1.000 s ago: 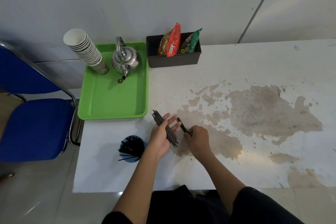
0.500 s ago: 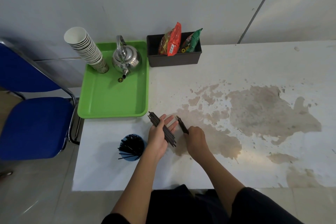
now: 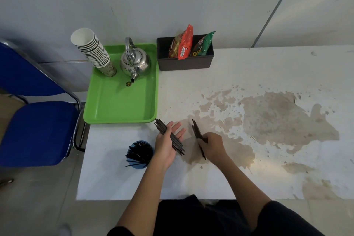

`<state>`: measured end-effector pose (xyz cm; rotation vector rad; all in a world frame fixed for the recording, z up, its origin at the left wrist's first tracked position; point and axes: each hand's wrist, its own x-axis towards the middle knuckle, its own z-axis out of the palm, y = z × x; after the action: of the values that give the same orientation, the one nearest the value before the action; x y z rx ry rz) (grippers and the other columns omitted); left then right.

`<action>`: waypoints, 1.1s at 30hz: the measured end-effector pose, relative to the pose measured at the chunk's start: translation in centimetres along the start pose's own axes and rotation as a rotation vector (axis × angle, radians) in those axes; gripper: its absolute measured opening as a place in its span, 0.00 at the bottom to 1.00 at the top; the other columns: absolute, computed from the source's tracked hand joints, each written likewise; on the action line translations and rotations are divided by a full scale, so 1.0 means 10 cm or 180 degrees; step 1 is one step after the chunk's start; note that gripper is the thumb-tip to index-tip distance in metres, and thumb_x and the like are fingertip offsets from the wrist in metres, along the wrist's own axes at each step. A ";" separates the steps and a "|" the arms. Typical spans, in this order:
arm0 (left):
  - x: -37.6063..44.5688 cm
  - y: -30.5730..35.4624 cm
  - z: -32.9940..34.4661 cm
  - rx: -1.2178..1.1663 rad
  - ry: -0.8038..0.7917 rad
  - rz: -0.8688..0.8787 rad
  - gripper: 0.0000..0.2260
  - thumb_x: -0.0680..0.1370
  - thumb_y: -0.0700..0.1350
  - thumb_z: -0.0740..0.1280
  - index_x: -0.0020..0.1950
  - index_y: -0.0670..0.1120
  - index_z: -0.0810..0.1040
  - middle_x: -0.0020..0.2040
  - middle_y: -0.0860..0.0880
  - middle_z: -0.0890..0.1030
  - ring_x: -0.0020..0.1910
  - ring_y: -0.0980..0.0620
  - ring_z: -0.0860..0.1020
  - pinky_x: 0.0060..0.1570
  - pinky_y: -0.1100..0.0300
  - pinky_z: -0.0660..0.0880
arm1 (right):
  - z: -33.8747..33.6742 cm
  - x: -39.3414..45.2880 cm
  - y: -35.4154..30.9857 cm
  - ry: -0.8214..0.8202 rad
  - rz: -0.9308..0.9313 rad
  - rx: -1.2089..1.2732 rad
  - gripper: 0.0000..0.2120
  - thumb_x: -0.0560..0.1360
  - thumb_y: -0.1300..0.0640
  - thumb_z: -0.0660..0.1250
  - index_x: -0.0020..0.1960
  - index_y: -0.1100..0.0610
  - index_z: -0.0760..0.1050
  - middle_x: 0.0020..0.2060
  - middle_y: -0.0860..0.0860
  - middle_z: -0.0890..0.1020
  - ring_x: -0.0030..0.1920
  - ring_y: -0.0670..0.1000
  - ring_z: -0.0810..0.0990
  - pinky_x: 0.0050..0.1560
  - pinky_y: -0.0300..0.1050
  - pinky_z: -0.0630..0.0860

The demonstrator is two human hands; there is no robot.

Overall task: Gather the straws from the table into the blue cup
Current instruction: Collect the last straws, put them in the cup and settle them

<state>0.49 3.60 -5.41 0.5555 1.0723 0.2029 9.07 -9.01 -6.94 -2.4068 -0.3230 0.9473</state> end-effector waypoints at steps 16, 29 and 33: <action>-0.06 0.11 0.26 0.0322 -0.0355 -0.0520 0.13 0.84 0.42 0.58 0.63 0.40 0.79 0.57 0.44 0.85 0.52 0.45 0.84 0.46 0.55 0.81 | -0.45 -0.22 -0.37 -0.0586 -0.0502 0.0906 0.08 0.75 0.55 0.69 0.42 0.58 0.83 0.29 0.50 0.81 0.29 0.46 0.78 0.39 0.44 0.79; -0.17 0.06 0.31 0.0159 -0.0669 -0.0478 0.11 0.84 0.46 0.59 0.58 0.42 0.78 0.43 0.48 0.83 0.43 0.50 0.84 0.41 0.54 0.80 | -0.39 -0.15 -0.49 -0.0337 -0.0344 0.0383 0.12 0.74 0.59 0.69 0.37 0.68 0.79 0.29 0.57 0.79 0.30 0.51 0.77 0.32 0.37 0.75; -0.12 0.09 0.33 -0.0004 -0.0530 -0.0316 0.09 0.84 0.45 0.59 0.60 0.42 0.74 0.40 0.49 0.77 0.42 0.50 0.79 0.42 0.55 0.78 | -0.37 -0.19 -0.57 -0.0063 -0.0577 0.0536 0.09 0.71 0.56 0.74 0.37 0.60 0.83 0.30 0.56 0.83 0.31 0.51 0.81 0.36 0.38 0.77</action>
<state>2.91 2.76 -2.79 0.5076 0.9351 0.0690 10.07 -6.49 -0.44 -2.1763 -0.4425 0.8802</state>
